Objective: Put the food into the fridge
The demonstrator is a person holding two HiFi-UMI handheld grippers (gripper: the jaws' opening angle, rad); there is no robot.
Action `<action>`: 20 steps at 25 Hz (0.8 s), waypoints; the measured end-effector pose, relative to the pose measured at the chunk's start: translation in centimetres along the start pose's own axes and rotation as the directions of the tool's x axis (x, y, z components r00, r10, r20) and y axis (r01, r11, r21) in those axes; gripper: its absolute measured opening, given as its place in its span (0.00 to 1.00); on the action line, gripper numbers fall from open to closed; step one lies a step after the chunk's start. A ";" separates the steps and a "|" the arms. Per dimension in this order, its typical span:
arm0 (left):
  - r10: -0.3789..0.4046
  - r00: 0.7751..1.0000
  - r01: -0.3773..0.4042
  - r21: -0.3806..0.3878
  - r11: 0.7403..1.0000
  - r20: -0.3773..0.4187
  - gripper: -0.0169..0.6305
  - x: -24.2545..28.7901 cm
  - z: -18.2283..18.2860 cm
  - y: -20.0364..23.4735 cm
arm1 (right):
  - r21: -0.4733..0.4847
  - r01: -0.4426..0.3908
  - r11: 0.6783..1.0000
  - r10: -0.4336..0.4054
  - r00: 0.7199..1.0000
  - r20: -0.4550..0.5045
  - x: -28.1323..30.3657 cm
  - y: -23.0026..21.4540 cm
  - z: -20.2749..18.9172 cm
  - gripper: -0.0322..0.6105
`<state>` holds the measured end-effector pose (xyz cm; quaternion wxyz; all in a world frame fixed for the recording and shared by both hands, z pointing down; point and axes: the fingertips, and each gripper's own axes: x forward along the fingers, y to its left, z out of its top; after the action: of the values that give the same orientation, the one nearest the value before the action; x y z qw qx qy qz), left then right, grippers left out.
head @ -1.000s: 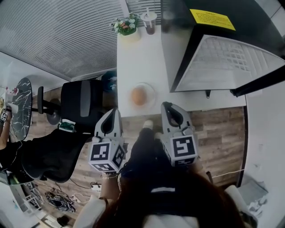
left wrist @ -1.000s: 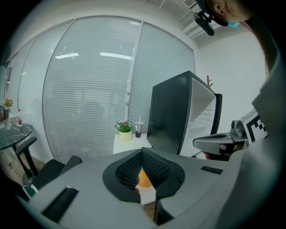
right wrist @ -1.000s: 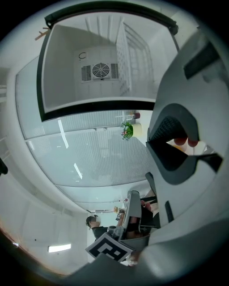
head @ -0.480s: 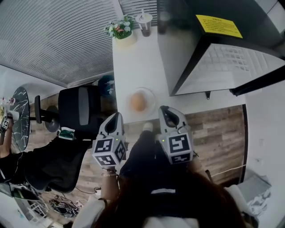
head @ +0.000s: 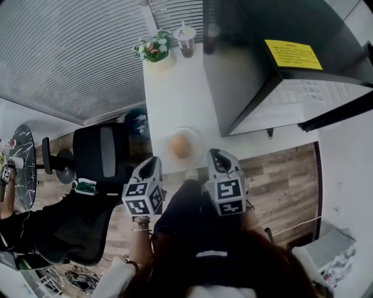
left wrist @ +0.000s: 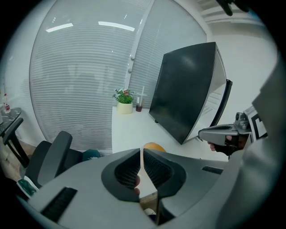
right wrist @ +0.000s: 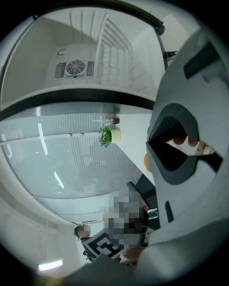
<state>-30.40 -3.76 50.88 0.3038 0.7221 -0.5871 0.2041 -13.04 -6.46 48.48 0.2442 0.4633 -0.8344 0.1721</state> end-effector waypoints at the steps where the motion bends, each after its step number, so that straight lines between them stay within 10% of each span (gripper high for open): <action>1: -0.006 1.000 0.006 -0.002 1.000 -0.012 0.07 0.3 -0.2 0.1 | 0.005 0.001 1.000 -0.001 1.000 -0.005 0.2 -0.1 -0.1 0.05; 20: -0.093 0.981 0.089 -0.034 0.995 -0.168 0.16 5.2 -2.4 2.2 | 0.134 -0.041 0.990 0.060 0.988 -0.145 4.9 0.2 -4.1 0.14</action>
<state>-31.16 -6.21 56.48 0.3709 0.7241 -0.5283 0.2429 -14.39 -7.61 54.61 0.2702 0.4428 -0.8123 0.2666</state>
